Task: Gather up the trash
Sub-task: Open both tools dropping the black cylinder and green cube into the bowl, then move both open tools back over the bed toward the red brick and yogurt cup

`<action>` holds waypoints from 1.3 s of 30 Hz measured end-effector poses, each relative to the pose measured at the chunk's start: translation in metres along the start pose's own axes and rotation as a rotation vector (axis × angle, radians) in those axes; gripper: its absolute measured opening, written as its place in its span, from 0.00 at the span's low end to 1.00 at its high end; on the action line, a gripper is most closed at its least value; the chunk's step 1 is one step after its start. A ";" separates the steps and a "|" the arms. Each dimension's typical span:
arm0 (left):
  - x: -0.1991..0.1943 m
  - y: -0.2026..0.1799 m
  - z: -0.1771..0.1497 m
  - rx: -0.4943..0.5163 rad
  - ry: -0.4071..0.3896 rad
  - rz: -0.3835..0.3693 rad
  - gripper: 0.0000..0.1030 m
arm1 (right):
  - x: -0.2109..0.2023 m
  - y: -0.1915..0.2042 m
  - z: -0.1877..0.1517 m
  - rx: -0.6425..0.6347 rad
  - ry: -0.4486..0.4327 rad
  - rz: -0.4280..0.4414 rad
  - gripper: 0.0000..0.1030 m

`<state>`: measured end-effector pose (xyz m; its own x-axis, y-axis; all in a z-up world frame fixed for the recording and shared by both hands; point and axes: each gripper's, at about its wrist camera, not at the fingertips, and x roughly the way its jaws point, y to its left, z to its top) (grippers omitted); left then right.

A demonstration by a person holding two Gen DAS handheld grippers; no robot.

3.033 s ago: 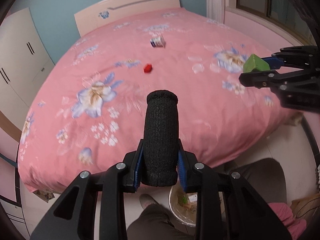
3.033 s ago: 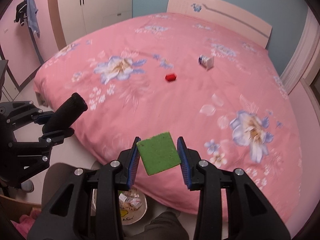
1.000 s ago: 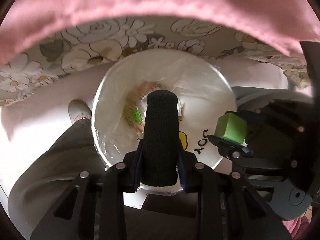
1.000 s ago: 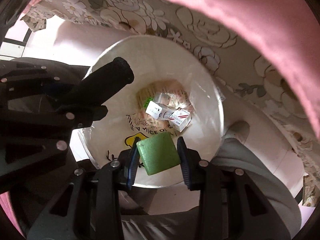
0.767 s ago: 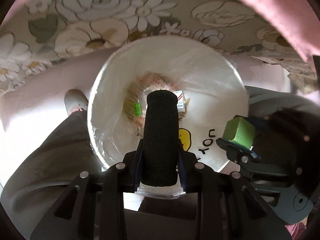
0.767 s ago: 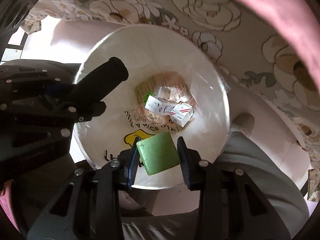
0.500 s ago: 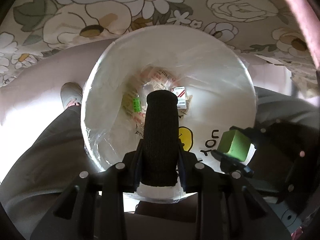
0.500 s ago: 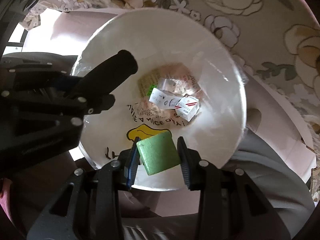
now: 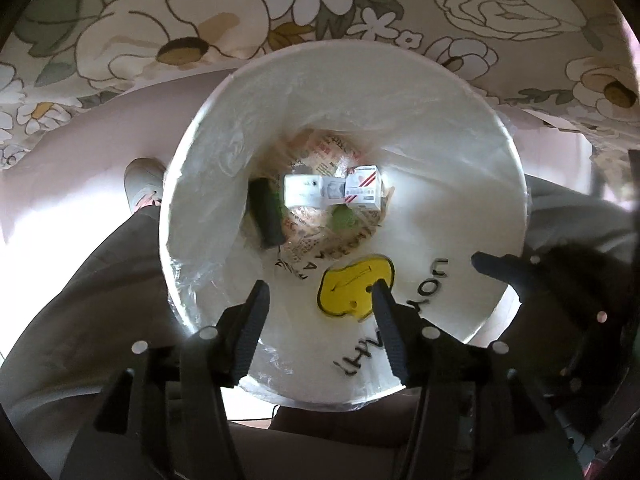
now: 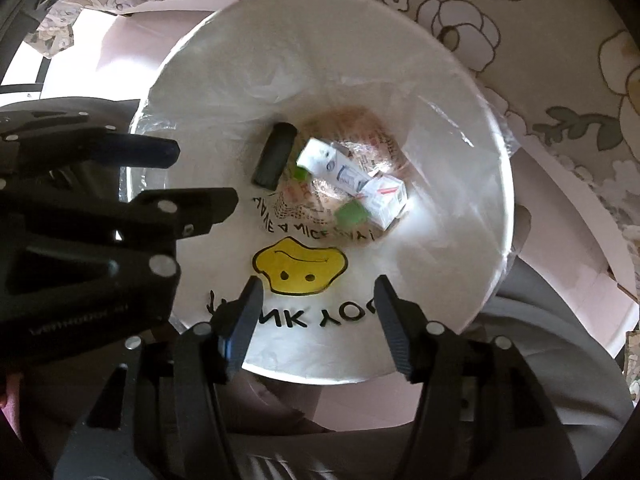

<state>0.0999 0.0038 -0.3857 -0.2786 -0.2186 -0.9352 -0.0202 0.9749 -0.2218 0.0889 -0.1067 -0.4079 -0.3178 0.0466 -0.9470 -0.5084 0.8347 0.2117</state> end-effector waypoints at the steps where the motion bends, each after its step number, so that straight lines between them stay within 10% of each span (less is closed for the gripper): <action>1: -0.001 0.000 0.000 -0.001 -0.002 -0.002 0.54 | -0.001 0.000 -0.001 -0.001 -0.003 -0.001 0.57; 25: -0.082 -0.025 -0.042 0.122 -0.208 0.109 0.62 | -0.075 0.009 -0.029 -0.035 -0.169 -0.118 0.57; 39: -0.211 -0.044 -0.064 0.142 -0.519 0.131 0.87 | -0.192 -0.003 -0.058 -0.025 -0.412 -0.212 0.72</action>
<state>0.0981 0.0102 -0.1611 0.2407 -0.1232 -0.9627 0.1220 0.9879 -0.0959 0.1045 -0.1501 -0.2128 0.1373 0.0949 -0.9860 -0.5484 0.8362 0.0041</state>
